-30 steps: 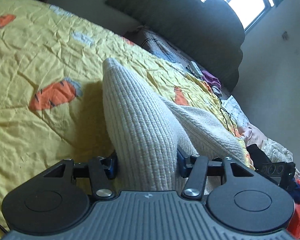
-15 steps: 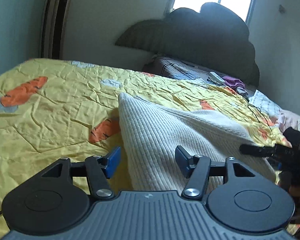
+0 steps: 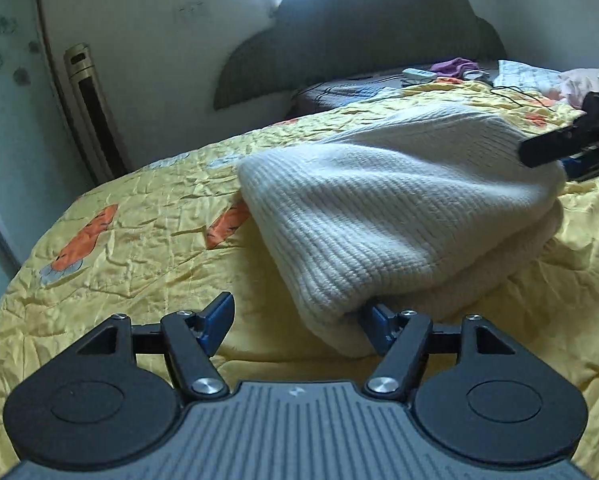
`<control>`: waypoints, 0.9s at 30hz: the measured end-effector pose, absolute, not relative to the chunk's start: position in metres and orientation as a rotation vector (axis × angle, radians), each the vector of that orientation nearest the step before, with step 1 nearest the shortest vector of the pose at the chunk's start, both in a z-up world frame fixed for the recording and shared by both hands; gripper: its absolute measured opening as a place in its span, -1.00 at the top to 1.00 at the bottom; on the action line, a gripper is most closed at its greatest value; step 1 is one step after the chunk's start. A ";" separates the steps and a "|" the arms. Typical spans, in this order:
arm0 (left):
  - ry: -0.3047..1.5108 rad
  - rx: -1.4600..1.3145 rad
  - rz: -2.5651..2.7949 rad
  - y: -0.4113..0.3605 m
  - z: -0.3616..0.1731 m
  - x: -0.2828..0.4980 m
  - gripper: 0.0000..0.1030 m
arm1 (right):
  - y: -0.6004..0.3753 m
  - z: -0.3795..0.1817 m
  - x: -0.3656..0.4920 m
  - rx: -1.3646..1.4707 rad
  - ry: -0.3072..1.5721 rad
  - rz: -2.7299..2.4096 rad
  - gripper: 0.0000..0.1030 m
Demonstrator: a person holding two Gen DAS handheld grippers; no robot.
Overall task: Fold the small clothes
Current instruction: 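Open the right tool and pull both tools back from the folded cardigan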
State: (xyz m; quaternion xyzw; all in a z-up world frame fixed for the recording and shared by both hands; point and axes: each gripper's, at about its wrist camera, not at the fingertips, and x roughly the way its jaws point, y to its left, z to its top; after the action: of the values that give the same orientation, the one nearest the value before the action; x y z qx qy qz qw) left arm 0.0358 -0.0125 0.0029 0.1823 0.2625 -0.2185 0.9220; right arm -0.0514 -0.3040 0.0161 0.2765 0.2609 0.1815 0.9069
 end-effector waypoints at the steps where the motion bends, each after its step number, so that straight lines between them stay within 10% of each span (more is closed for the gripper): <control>1: 0.550 0.357 -0.425 -0.009 0.002 0.039 -0.35 | -0.303 0.016 -0.055 0.570 0.545 0.390 -0.45; 10: 0.602 0.316 -0.398 -0.010 0.009 0.029 -0.35 | -0.297 0.020 -0.076 0.548 0.518 0.267 -0.36; 15: 0.684 0.267 -0.391 -0.014 0.005 0.018 -0.37 | -0.280 0.023 -0.093 0.470 0.495 0.147 -0.86; 27: 0.780 0.198 -0.350 -0.020 -0.006 0.008 -0.52 | -0.263 0.012 -0.103 0.377 0.570 0.046 -0.99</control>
State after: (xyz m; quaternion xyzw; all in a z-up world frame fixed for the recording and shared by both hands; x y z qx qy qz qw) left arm 0.0083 -0.0204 -0.0063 0.0959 0.3778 -0.1695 0.9052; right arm -0.1028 -0.2626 0.0122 0.1850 0.2795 0.0227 0.9419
